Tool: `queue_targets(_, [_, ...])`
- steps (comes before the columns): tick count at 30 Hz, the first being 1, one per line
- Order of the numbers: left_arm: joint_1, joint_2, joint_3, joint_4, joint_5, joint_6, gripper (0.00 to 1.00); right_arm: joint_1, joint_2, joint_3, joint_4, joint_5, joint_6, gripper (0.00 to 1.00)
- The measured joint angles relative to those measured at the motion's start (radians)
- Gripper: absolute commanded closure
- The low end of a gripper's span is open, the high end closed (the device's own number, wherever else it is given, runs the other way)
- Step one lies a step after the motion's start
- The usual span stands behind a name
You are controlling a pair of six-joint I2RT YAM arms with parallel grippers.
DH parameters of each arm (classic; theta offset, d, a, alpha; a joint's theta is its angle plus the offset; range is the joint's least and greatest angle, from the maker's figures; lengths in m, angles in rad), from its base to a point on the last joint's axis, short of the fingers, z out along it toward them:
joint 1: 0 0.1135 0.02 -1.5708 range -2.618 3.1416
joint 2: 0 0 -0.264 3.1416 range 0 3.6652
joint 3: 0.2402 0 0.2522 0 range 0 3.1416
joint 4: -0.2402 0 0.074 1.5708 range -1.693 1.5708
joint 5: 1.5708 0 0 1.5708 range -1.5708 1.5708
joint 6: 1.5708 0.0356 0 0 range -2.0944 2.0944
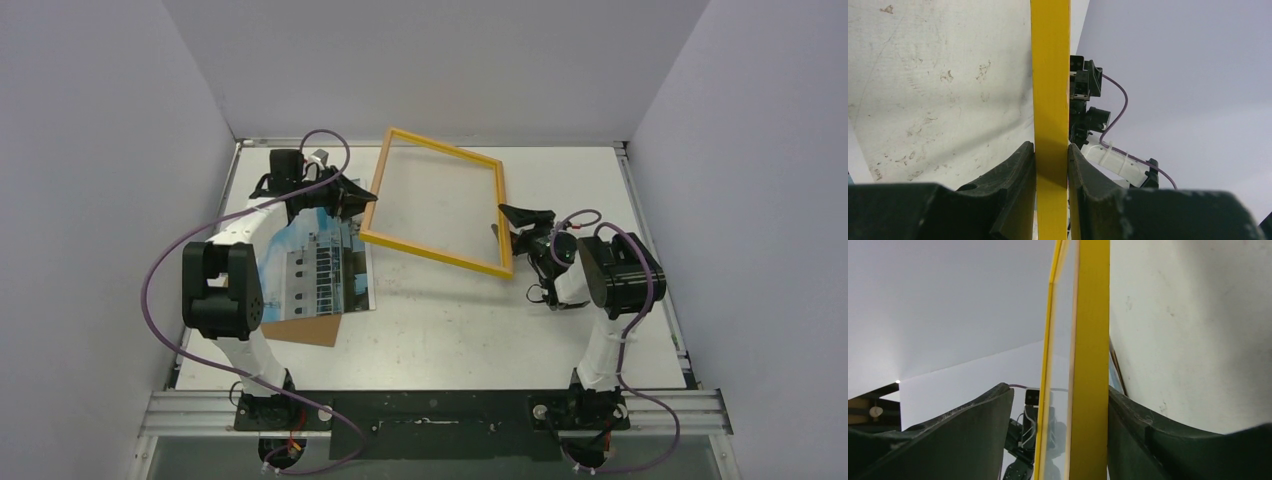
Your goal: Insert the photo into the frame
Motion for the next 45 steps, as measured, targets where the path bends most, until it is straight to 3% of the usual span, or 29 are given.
queue_targets(7, [0.017,0.001,0.010,-0.009,0.000,-0.024,1.00,0.000,0.000,0.050,0.018,-0.011,0.013,0.40])
queue_targets(10, [0.022,0.004,0.010,-0.006,0.003,-0.047,1.00,0.000,0.000,0.062,0.018,-0.013,0.013,0.48])
queue_targets(13, [0.023,0.011,0.010,-0.003,0.008,-0.063,1.00,0.000,-0.002,0.066,0.016,-0.014,0.010,0.64])
queue_targets(18, [0.029,0.021,0.010,0.002,0.017,-0.070,1.00,0.001,-0.011,0.077,0.008,-0.014,0.009,0.67])
queue_targets(23, [0.030,0.021,0.003,0.016,0.026,-0.047,1.00,0.001,-0.024,0.080,-0.001,-0.010,0.011,0.79])
queue_targets(28, [0.037,0.021,-0.056,0.031,0.027,-0.018,1.00,0.001,-0.025,0.080,-0.013,-0.018,0.011,0.77])
queue_targets(31, [0.041,0.021,-0.093,0.039,0.026,-0.005,1.00,0.001,-0.025,0.080,-0.028,-0.026,0.012,0.61])
queue_targets(32, [0.042,0.022,-0.100,0.040,0.027,-0.002,1.00,0.001,-0.025,0.080,-0.033,-0.026,0.014,0.60])
queue_targets(34, [0.042,0.026,-0.114,0.041,0.027,-0.001,1.00,0.001,-0.027,0.080,-0.028,-0.023,0.019,0.60])
queue_targets(40, [0.043,0.032,-0.142,0.057,0.029,0.005,1.00,0.003,-0.031,0.090,-0.027,-0.021,0.043,0.74])
queue_targets(45, [0.045,0.032,-0.172,0.112,0.031,-0.005,0.81,0.008,-0.029,0.091,-0.028,-0.018,0.051,0.89])
